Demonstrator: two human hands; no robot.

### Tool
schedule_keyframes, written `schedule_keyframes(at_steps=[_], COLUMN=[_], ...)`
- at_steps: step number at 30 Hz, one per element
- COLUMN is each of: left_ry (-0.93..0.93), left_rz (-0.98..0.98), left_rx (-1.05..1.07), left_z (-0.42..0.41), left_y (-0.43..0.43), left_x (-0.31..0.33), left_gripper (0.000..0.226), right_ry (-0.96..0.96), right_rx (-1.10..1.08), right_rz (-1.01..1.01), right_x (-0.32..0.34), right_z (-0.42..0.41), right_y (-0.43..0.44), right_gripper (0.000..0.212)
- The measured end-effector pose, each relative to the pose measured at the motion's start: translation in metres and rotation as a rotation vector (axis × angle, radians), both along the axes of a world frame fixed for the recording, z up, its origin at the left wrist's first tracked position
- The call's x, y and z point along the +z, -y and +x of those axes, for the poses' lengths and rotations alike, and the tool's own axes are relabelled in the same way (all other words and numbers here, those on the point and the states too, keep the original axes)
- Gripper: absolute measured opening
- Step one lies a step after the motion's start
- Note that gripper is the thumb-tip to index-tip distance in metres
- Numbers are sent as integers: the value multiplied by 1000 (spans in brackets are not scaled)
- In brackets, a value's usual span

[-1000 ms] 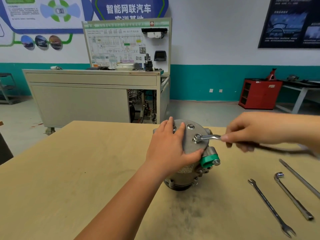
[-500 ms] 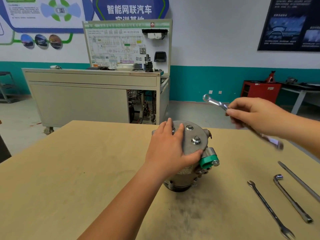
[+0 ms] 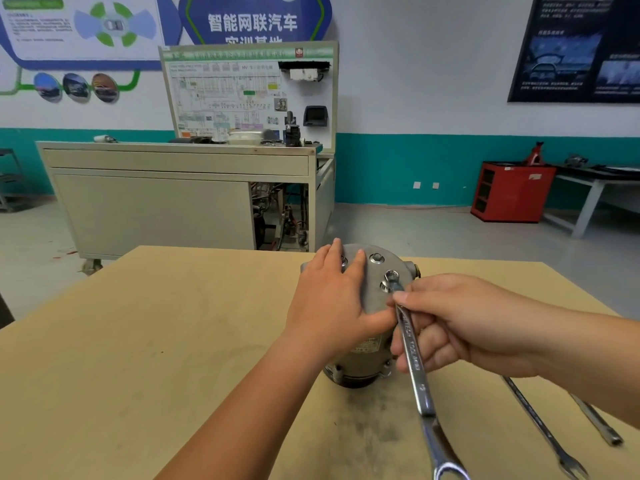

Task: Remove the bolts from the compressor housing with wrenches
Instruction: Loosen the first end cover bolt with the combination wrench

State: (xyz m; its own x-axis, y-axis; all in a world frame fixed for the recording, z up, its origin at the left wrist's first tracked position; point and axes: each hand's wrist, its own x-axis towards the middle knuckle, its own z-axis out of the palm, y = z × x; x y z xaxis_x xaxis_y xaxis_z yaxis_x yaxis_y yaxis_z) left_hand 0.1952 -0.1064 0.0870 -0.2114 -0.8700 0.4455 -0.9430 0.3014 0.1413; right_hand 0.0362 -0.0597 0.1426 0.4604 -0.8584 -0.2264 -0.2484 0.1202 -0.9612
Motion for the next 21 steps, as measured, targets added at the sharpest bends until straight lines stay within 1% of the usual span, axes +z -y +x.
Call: schedule_keyframes(at_steps=[3,6,8,10,12,13,14,15,17,18,21], left_ry=[3,5,10,6,8,13,19,26,35,38,48], left_rz=[6,5,3,12,23,29,34,36,39,42,50], left_rx=[-4,2,6,-2,-13,-16,-16,-16,-15,-14,-17], left_z=[-1,0,0,1,2,2,2,2,1,1,2], left_y=[0,-1,0,0,1,0,0,0,0,0,1], left_x=[0,1,2,1,1,1,1,1,2,3,2], left_gripper=[114,116,114,107,103,102,102,102,102,102,100], right_ry=[-11,-153,-358,-631,-904,-1019,-1093,-1115,-1078,-1041,-961], right_rx=[-3,70,135,201,228,224,206,187,184,196,185], right_rz=[3,10,-37,-126,-278,-378,-479,-566,-698,-737,-777], right_x=[3,6,15,32,48,54,57,58,58,57,57], right_z=[-3,-10,-21,-32,-41,-44,-46,-47,-46,-46,-48], right_y=[4,6,12,24,39,47,55,63,76,80,86], right_gripper=[28,27,29,32,38,40,39,36,37,39,33])
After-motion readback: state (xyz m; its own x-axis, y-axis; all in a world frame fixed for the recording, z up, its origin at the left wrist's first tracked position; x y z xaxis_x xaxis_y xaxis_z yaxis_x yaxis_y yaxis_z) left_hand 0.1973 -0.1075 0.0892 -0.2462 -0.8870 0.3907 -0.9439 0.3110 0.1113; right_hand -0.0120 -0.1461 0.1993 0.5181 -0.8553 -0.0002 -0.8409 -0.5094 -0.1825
